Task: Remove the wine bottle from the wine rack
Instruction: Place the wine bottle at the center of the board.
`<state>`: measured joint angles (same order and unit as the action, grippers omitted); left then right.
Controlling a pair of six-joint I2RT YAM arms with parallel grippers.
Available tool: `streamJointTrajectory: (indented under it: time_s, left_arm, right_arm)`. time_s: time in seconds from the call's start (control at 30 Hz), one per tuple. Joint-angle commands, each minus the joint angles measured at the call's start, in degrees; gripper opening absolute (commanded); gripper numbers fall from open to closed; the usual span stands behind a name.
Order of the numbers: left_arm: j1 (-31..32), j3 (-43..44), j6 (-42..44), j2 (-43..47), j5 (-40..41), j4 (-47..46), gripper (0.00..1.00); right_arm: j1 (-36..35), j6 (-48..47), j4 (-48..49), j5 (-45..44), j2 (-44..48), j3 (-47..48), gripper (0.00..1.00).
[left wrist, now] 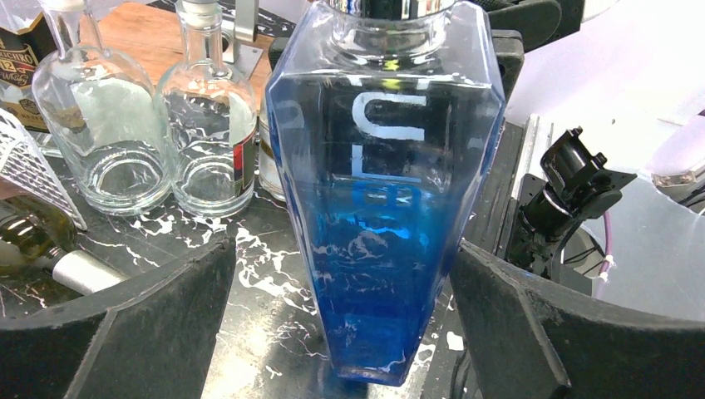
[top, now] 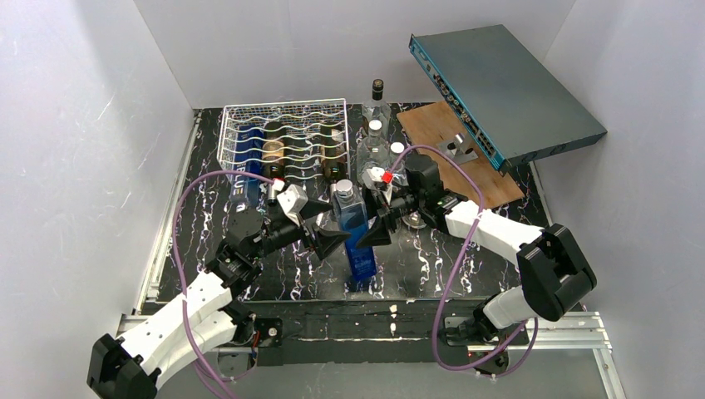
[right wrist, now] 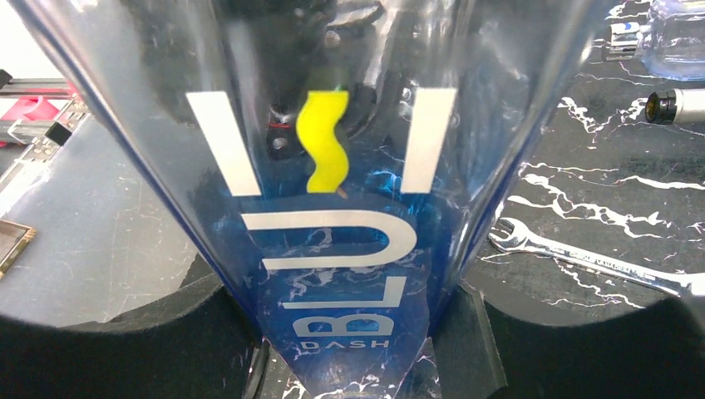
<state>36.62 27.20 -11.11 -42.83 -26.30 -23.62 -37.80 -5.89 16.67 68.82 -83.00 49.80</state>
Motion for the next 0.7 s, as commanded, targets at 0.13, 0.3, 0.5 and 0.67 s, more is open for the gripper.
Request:
streamJointTrajectory:
  time_s: [0.13, 0.3, 0.5, 0.67]
  left_arm:
    - [0.3, 0.4, -2.5, 1.7, 2.6, -2.6, 0.98]
    - [0.3, 1.1, -6.9, 0.2, -0.3, -7.3, 0.98]
    - [0.3, 3.1, -5.8, -0.2, 0.4, -9.0, 0.98]
    - [0.6, 5.2, -6.3, -1.9, -0.4, -9.2, 0.97]
  right_arm:
    - [-0.6, 0.5, 6.7, 5.5, 4.1, 1.4, 0.05]
    - [-0.8, 0.0, 6.4, 5.3, 3.9, 1.1, 0.05]
    - [-1.4, -0.3, 6.4, 5.4, 3.7, 0.8, 0.06]
    - [-1.9, -0.6, 6.4, 5.3, 3.3, 0.6, 0.06]
